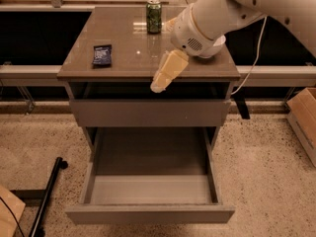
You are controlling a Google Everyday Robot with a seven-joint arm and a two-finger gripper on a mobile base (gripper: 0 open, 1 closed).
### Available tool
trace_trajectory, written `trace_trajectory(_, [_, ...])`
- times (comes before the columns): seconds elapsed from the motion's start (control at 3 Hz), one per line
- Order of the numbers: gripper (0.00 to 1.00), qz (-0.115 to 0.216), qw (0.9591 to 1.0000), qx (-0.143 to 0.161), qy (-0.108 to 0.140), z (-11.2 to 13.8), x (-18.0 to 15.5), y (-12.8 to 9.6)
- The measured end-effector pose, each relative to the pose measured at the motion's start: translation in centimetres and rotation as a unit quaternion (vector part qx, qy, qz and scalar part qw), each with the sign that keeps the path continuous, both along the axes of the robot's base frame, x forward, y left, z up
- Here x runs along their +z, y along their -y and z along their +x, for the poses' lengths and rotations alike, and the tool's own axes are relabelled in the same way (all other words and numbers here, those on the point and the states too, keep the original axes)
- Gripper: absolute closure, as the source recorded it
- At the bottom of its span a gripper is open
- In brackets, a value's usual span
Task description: Place rxbar blueberry into middle drawer
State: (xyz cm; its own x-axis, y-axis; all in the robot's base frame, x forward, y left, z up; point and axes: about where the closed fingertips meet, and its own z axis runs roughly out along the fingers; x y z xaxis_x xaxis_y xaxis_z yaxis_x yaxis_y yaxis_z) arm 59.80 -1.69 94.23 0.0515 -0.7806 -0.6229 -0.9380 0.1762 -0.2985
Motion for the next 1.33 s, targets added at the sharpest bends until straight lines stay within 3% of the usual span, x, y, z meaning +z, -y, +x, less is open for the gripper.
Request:
trace_trajectory(0.67, [0.0, -0.001, 1.0, -0.003, -0.002, 0.1, -0.4, -0.4])
trace_trajectory(1.0, [0.0, 0.037, 0.9993, 0.001, 0.005, 1.3, -1.5, -2.9])
trace_trajectory(1.33, [0.0, 0.102, 0.9942, 0.001, 0.034, 5.3, -1.3, -6.8])
